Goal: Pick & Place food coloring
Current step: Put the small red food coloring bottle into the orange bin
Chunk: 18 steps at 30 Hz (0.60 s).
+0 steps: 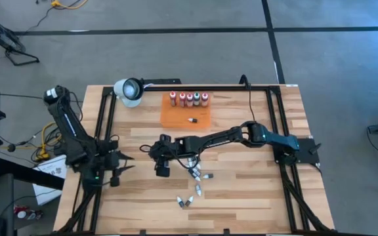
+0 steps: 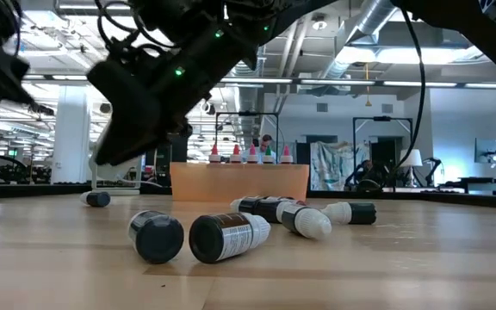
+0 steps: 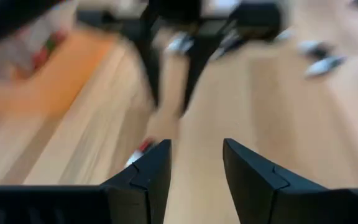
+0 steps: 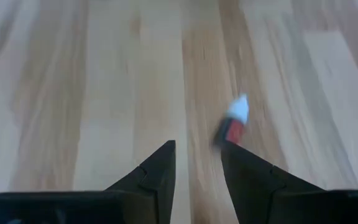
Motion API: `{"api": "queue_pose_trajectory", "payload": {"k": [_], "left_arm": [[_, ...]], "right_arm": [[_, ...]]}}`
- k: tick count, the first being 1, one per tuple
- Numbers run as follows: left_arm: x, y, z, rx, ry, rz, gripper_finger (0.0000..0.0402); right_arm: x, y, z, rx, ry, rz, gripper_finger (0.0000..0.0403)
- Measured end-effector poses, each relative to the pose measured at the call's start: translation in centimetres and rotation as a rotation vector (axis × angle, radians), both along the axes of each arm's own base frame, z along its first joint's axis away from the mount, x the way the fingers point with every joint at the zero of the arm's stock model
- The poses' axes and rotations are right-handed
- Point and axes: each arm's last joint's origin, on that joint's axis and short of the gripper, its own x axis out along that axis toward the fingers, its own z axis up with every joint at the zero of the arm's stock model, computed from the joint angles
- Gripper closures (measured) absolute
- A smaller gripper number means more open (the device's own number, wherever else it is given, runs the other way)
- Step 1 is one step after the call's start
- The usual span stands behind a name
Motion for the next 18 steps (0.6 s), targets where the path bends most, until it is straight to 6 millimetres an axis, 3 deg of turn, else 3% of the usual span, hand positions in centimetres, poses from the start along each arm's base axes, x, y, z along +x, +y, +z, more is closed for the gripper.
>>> {"api": "queue_pose_trajectory", "payload": {"k": [6, 13, 18], "left_arm": [[1.2, 1.4, -2.0, 0.014, 0.117, 0.170, 0.0262], [2.2, 2.9, -4.6, 0.005, 0.166, 0.243, 0.0262], [2.5, 3.6, -5.5, -0.003, 0.158, 0.244, 0.0262]], "right_arm": [[-0.6, 1.1, 0.0, -0.011, 0.048, 0.023, 0.0282], [-0.9, 2.9, 0.1, -0.034, 0.053, 0.081, 0.0282], [-1.9, 4.7, 2.0, -0.061, 0.056, 0.130, 0.0282]]}}
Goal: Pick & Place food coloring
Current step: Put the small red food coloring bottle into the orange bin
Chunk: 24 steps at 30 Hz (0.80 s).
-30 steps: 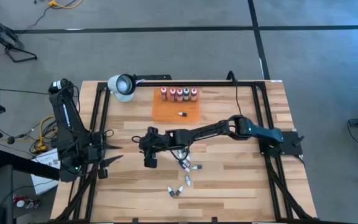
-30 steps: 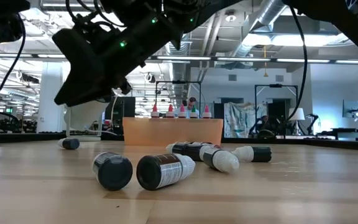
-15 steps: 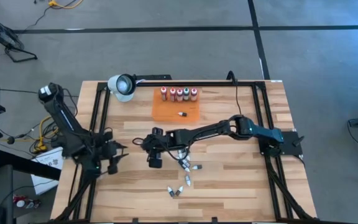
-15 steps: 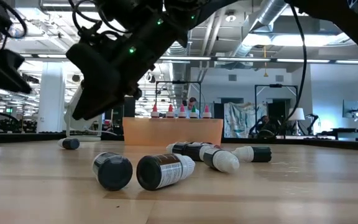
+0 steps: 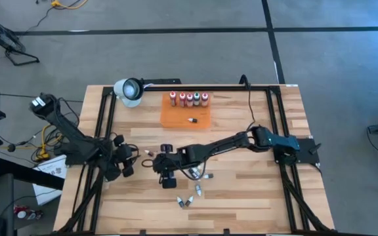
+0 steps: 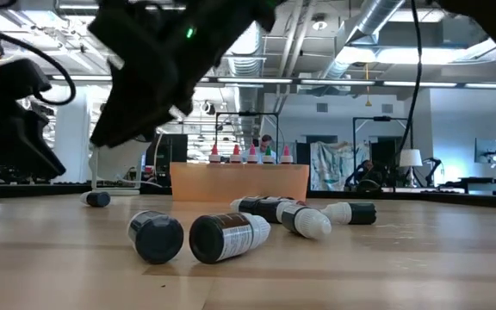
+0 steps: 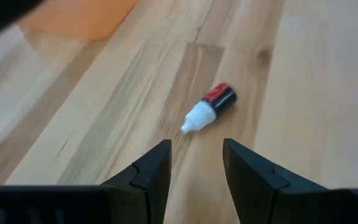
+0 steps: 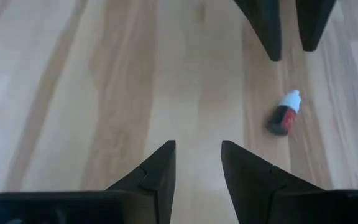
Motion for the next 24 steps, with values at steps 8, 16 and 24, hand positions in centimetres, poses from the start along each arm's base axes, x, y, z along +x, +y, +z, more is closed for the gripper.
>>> {"api": "queue_pose_trajectory", "payload": {"k": [8, 16, 24], "left_arm": [[0.2, 1.3, -1.8, -0.052, 0.016, 0.019, 0.0262], [1.1, 2.5, -2.2, -0.088, 0.025, 0.006, 0.0262], [1.9, 3.5, -2.1, -0.128, 0.039, -0.006, 0.0262]], "right_arm": [[-2.3, 2.8, 3.6, -0.107, -0.006, 0.012, 0.0282], [-4.5, 5.1, 5.4, -0.222, 0.029, -0.010, 0.0282], [-6.1, 6.4, 5.0, -0.284, 0.110, -0.053, 0.0282]]}}
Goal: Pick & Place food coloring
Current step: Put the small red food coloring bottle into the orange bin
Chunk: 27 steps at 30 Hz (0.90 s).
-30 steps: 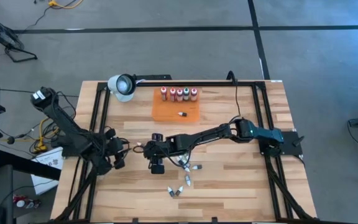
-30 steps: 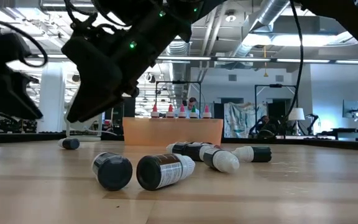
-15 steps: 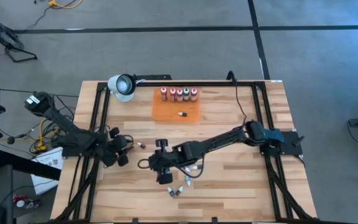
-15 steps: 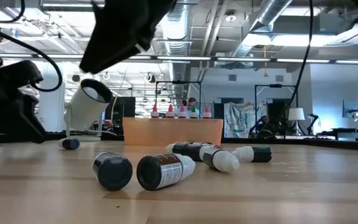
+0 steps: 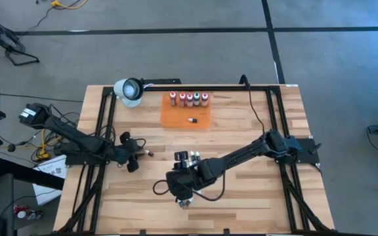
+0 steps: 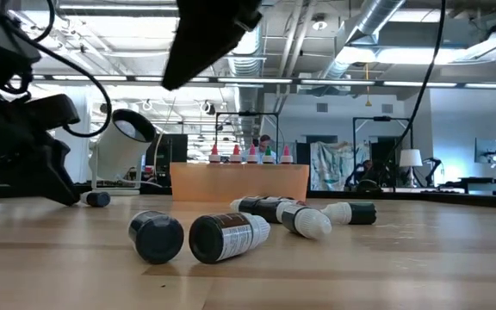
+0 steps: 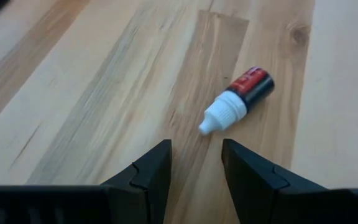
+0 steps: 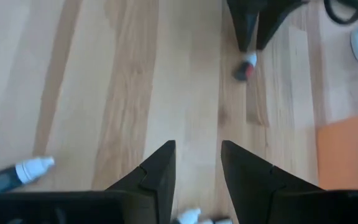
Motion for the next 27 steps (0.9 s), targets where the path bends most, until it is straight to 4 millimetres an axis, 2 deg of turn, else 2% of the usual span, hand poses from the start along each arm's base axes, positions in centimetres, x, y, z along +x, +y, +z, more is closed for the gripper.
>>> {"api": "queue_pose_trajectory", "payload": {"k": [6, 15, 27], "left_arm": [[0.4, 0.6, 0.1, -0.022, 0.011, -0.039, 0.0262], [0.7, 1.2, 0.2, -0.040, 0.011, -0.063, 0.0265], [1.1, 1.1, 0.5, -0.027, -0.023, -0.132, 0.0330]], "right_arm": [[-0.8, 0.1, -0.4, -0.013, 0.056, -0.061, 0.0282], [-1.3, 0.7, -0.4, -0.028, 0.066, -0.060, 0.0282], [-2.3, 1.2, -0.6, -0.091, 0.102, -0.108, 0.0282]]}}
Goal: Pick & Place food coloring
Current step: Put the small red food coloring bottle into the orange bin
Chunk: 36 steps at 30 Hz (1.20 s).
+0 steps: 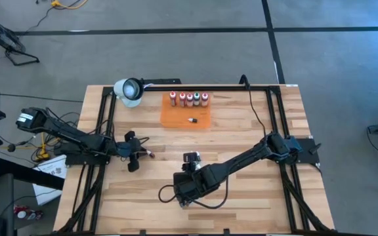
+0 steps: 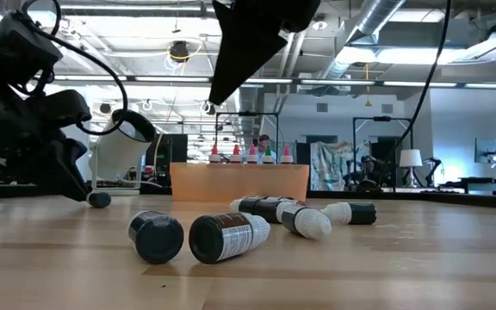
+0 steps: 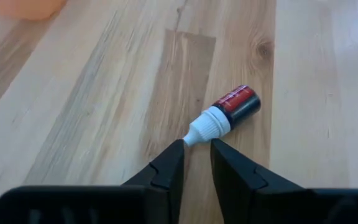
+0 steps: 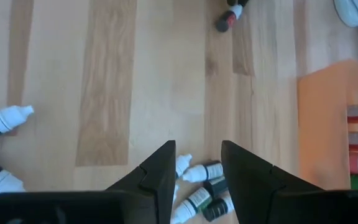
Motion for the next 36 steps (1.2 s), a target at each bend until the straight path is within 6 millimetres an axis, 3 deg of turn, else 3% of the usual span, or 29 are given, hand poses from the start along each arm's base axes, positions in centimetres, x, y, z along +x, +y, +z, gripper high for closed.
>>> {"api": "queue_pose_trajectory", "payload": {"k": [26, 36], "left_arm": [[1.1, -0.6, -0.2, 0.032, -0.016, -0.202, 0.0332], [3.6, -1.0, -0.6, 0.060, 0.021, -0.182, 0.0289]], "right_arm": [[-0.2, 0.0, 0.0, -0.021, 0.012, -0.009, 0.0282], [-0.3, 0.0, -0.1, -0.018, 0.013, -0.015, 0.0282]]}}
